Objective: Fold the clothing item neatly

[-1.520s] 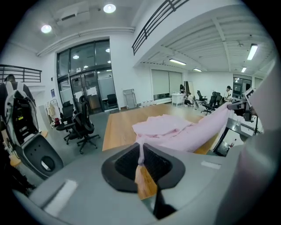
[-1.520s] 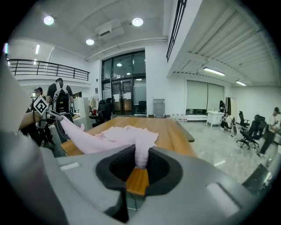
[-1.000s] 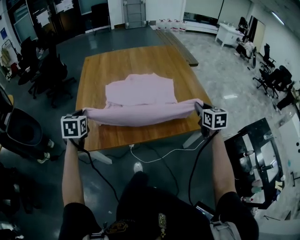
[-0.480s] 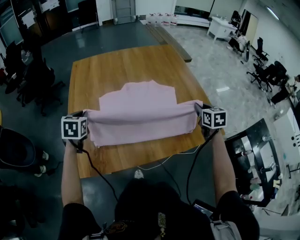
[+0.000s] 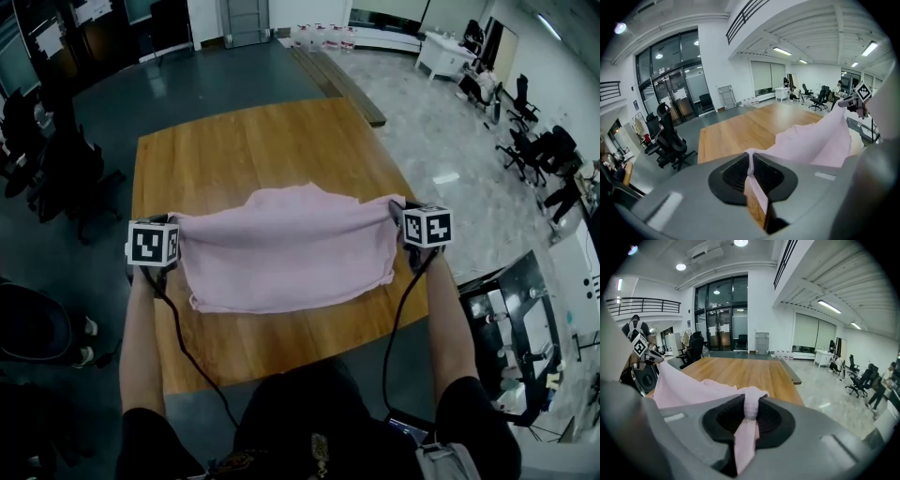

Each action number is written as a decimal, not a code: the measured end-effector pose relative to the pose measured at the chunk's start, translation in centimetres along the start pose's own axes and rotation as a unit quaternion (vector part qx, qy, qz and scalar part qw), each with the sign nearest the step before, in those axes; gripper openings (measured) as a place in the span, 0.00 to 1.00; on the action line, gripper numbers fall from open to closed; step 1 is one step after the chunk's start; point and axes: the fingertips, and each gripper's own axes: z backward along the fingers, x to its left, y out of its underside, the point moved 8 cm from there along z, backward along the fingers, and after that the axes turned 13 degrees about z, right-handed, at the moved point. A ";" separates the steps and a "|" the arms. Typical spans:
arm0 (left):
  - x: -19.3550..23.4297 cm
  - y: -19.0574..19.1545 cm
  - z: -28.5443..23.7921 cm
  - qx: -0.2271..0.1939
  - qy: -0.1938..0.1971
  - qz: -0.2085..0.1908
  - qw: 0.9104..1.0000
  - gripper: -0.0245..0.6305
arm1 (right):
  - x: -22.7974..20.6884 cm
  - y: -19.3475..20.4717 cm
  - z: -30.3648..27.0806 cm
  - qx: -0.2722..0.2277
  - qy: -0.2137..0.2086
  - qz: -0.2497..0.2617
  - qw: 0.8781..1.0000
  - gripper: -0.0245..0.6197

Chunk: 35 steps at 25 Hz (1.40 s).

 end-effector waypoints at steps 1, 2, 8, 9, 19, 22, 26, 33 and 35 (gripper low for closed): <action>0.2 -0.4 -1.0 0.006 -0.004 0.004 1.000 0.09 | -0.5 -0.4 -1.2 0.002 -0.004 0.000 1.000 0.12; 0.4 -0.8 -2.1 0.012 -0.008 0.009 1.000 0.08 | -0.9 -0.8 -2.4 0.006 -0.008 -0.001 1.000 0.12; 1.1 -1.5 -8.9 0.053 -0.039 0.030 0.997 0.09 | -3.1 -0.9 -10.4 0.045 -0.048 -0.002 0.998 0.12; 1.3 -1.5 -10.2 0.061 -0.045 0.033 0.997 0.09 | -3.4 -0.7 -11.8 0.052 -0.054 -0.002 0.997 0.12; 3.1 -1.1 -19.8 0.085 -0.094 0.052 0.991 0.09 | -4.6 0.3 -22.2 0.080 -0.104 -0.012 0.991 0.13; 3.7 -0.9 -22.0 0.087 -0.103 0.049 0.990 0.09 | -4.9 0.4 -24.4 0.076 -0.112 -0.038 0.990 0.16; 4.2 -0.5 -23.5 0.090 -0.111 0.066 0.987 0.09 | -5.7 0.3 -25.7 0.055 -0.112 -0.071 0.990 0.24; 4.8 -0.5 -23.3 0.075 -0.113 0.123 0.983 0.09 | -7.6 -1.4 -24.6 -0.014 -0.092 -0.095 0.991 0.44; 4.9 -0.3 -23.2 0.078 -0.106 0.123 0.984 0.10 | -8.0 -2.0 -24.3 -0.014 -0.093 -0.082 0.992 0.44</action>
